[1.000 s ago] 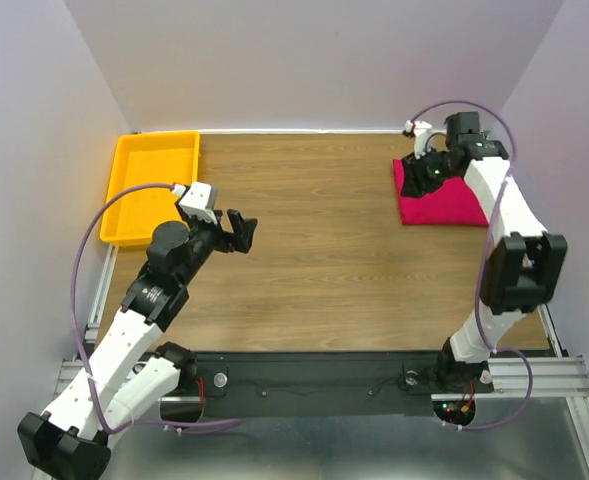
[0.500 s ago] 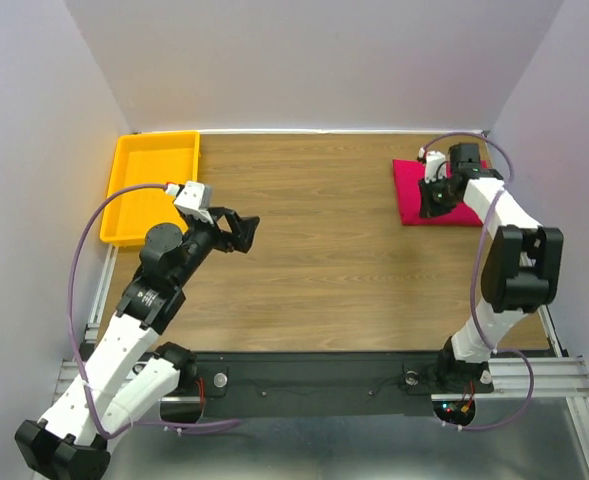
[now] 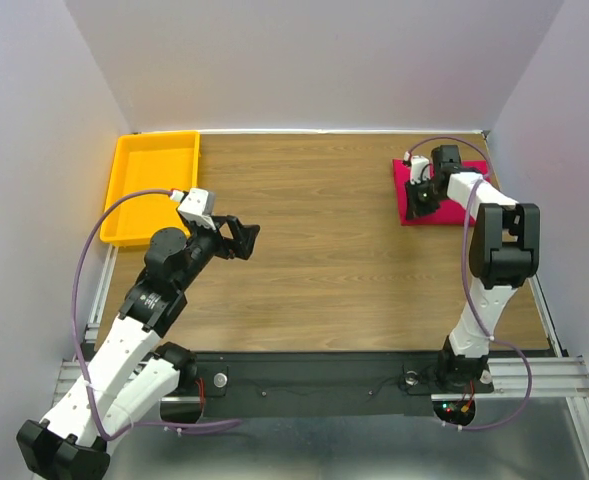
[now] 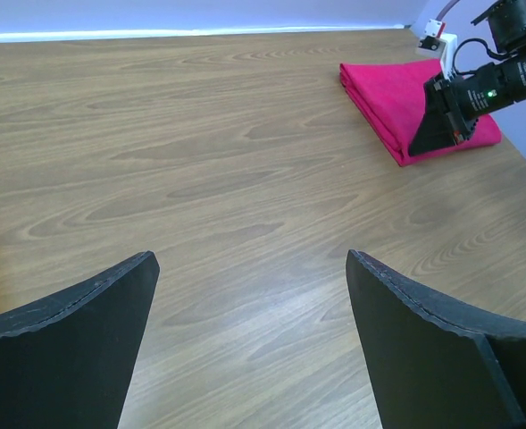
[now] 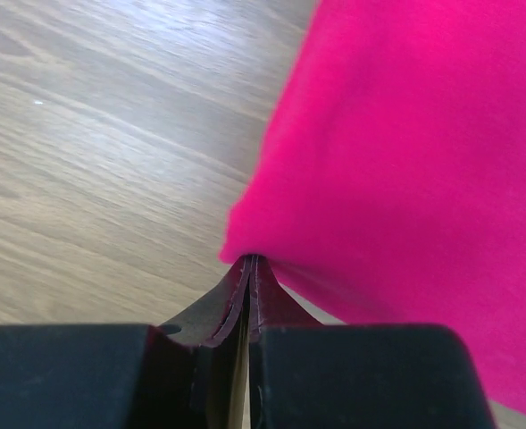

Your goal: Fold and stack the t-shirts

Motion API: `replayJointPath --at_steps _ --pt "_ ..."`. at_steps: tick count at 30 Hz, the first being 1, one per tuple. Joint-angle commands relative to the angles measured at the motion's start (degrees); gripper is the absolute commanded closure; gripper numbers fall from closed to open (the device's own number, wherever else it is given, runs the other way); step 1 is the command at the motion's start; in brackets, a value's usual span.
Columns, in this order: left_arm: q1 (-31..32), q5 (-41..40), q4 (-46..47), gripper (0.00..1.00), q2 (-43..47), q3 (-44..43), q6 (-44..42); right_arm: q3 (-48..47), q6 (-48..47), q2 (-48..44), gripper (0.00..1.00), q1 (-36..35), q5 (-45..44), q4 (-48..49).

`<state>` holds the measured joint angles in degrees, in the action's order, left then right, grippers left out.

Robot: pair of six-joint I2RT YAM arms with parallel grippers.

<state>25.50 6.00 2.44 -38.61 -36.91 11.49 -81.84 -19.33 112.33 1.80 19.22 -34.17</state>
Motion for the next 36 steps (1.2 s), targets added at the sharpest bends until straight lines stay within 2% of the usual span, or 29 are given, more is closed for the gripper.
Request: replayJointPath --at_steps 1,4,5,7,8,9,11,12,13,14,15,19,22,23,26,29,36 --pt "-0.10 0.50 2.75 0.02 0.29 0.69 0.20 -1.30 0.96 -0.18 0.94 -0.75 3.45 1.48" --pt "-0.10 -0.19 2.49 0.02 0.29 0.00 -0.32 0.01 0.18 -5.70 0.92 -0.75 -0.83 0.43" --pt "-0.10 -0.46 2.31 0.02 0.38 -0.27 -0.50 1.24 0.26 -10.42 0.91 -0.66 -2.42 0.25" --pt "-0.18 -0.90 2.40 0.02 0.29 -0.62 -0.67 2.91 0.52 -15.45 0.80 -0.49 -5.41 0.25" --pt "-0.18 -1.25 2.40 0.02 0.29 -1.06 -0.76 3.70 0.52 -18.61 0.72 -0.31 -6.82 0.25" --pt "-0.10 -1.43 2.40 0.02 0.20 -1.24 -0.76 5.45 0.52 -23.86 0.58 0.21 -7.18 0.33" --pt "-0.10 -2.30 2.14 0.01 0.03 -2.20 -0.50 7.13 1.48 -29.34 0.41 0.57 -8.67 0.69" --pt "-0.10 -2.57 1.96 0.01 0.03 -2.64 -0.33 8.53 2.27 -33.98 0.23 1.44 -8.76 1.21" --pt "-0.10 -3.27 1.44 0.01 0.20 -3.08 -0.24 9.41 3.06 -36.02 0.16 1.80 -8.76 1.56" --pt "-0.18 -5.19 0.82 0.01 0.38 -4.04 0.29 10.20 4.90 -37.96 0.05 2.06 -9.90 2.44" --pt "-0.18 -5.73 0.12 0.01 0.64 -4.75 0.47 10.91 6.31 -39.81 0.00 2.41 -10.95 3.14" --pt "-0.18 -16.60 -4.87 0.01 3.09 -7.21 1.00 15.82 13.26 -48.32 0.00 3.12 -13.42 4.82" --pt "-0.18 -19.61 -7.08 0.01 5.11 -7.74 -0.59 18.90 15.72 -52.47 0.00 3.21 -14.99 6.92" --pt "-0.27 -21.36 -7.79 0.01 5.56 -7.83 -0.67 20.91 18.77 -54.57 0.00 3.29 -18.40 8.32" --pt "-0.27 -22.69 -9.55 0.01 6.79 -7.57 -1.20 22.34 22.66 -56.08 0.00 3.21 -25.61 8.60" --pt "-0.27 -22.26 -10.17 0.01 7.41 -6.78 -0.94 23.92 22.24 -57.48 0.00 3.12 -29.32 8.95" --pt "-0.27 -20.33 -9.82 0.01 7.41 -5.99 0.38 25.77 22.59 -59.07 0.00 3.21 -31.26 10.35"
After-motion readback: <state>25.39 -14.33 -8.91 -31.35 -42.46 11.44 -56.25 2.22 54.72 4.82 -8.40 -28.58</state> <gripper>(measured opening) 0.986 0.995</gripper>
